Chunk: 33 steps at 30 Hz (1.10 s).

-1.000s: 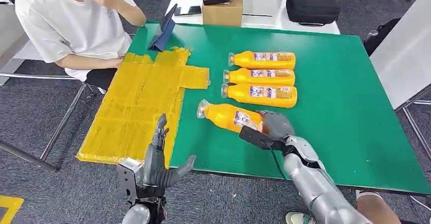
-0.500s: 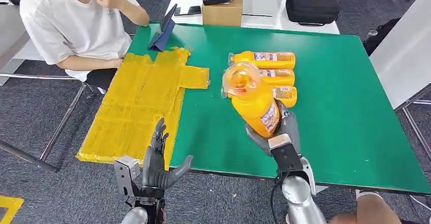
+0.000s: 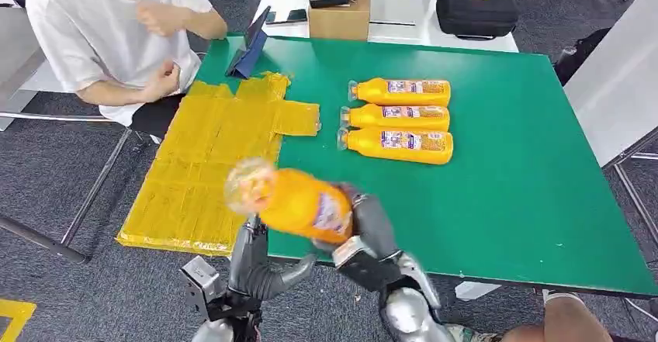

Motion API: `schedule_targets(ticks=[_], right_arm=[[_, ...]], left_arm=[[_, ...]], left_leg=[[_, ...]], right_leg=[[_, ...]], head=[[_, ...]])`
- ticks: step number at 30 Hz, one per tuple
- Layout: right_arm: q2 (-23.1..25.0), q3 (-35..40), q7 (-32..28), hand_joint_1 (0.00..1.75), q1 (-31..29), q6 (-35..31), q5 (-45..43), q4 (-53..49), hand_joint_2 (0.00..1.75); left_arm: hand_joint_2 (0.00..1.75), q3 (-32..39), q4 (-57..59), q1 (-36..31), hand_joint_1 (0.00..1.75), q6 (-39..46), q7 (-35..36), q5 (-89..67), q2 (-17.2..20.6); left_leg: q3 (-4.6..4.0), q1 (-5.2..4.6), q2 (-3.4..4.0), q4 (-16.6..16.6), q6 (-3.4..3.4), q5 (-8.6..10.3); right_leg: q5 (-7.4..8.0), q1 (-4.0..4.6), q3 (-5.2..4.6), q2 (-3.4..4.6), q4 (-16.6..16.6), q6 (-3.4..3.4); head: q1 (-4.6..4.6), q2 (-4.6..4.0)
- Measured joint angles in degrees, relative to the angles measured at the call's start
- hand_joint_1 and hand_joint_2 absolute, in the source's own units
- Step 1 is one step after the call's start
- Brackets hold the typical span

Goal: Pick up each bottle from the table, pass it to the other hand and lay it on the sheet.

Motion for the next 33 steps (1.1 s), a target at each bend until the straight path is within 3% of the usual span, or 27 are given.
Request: schedule_targets(ticks=[5,16,24,25,26,28,30,33], right_arm=[[0.83,5.56,0.28,1.75,-1.09,-1.03,0.27,6.35,1.75],[0.81,7.07,0.33,1.75,-2.81,-1.05,0.0,9.45,1.75],[0.77,8.27,0.98,1.75,-3.77,-2.38,0.53,11.36,1.75],[0.7,8.4,0.98,1.75,-3.77,-2.73,0.92,11.4,1.75],[0.59,8.47,0.98,1.52,-3.78,-3.17,1.57,11.42,1.75],[0.44,8.64,1.09,1.17,-3.78,-3.54,2.37,11.44,1.75],[0.11,8.69,0.94,1.31,-3.62,-4.11,2.1,11.44,1.75],[-0.52,8.56,-0.88,1.2,-2.72,-4.74,1.05,11.03,1.75]], left_arm=[[1.75,0.94,-2.78,-1.19,0.0,-1.55,1.66,-0.2,-0.88],[1.75,2.01,-3.85,-1.1,0.0,-2.04,1.47,-0.26,-1.29],[1.75,2.34,-4.2,-0.64,0.0,-8.75,1.93,6.78,-1.09],[1.75,2.25,-4.09,-0.57,1.45,-9.69,1.93,7.72,-0.87],[1.75,2.21,-3.87,-0.58,1.75,-10.44,2.12,8.36,-0.62],[1.75,2.23,-3.3,-0.59,1.75,-11.83,3.31,10.39,-0.28],[1.75,2.36,-2.65,-0.73,1.75,-13.56,5.39,13.32,-0.15],[1.75,2.45,-1.66,-0.86,1.75,-16.33,7.7,16.46,0.13]], left_leg=[[-0.01,0.02,0.0,-0.01,0.0,0.0],[-0.01,-0.06,0.0,0.0,0.01,0.0],[0.0,-0.04,0.03,0.0,0.0,0.0],[-0.01,-0.04,0.02,0.0,0.0,0.0],[-0.01,-0.04,0.01,0.0,0.0,0.0],[-0.01,-0.05,0.03,0.0,0.0,0.0],[0.0,-0.05,0.02,0.0,0.0,0.0],[-0.01,-0.06,0.01,0.0,0.01,0.0]], right_leg=[[-0.01,0.0,0.0,0.0,0.0,-0.01],[0.0,-0.05,0.0,0.0,-0.01,0.0],[0.0,-0.03,-0.03,0.01,-0.01,0.0],[0.0,-0.04,-0.03,0.01,-0.01,0.0],[0.0,-0.04,-0.02,0.0,-0.01,0.0],[0.0,-0.04,-0.03,0.01,-0.01,0.0],[0.0,-0.05,-0.03,0.01,-0.02,0.0],[0.0,-0.05,-0.02,0.01,-0.01,0.0]], head=[[0.0,0.0],[0.0,0.0],[0.0,0.0],[0.0,-0.02],[0.0,0.0],[0.0,0.0],[0.02,0.0],[0.0,0.0]])
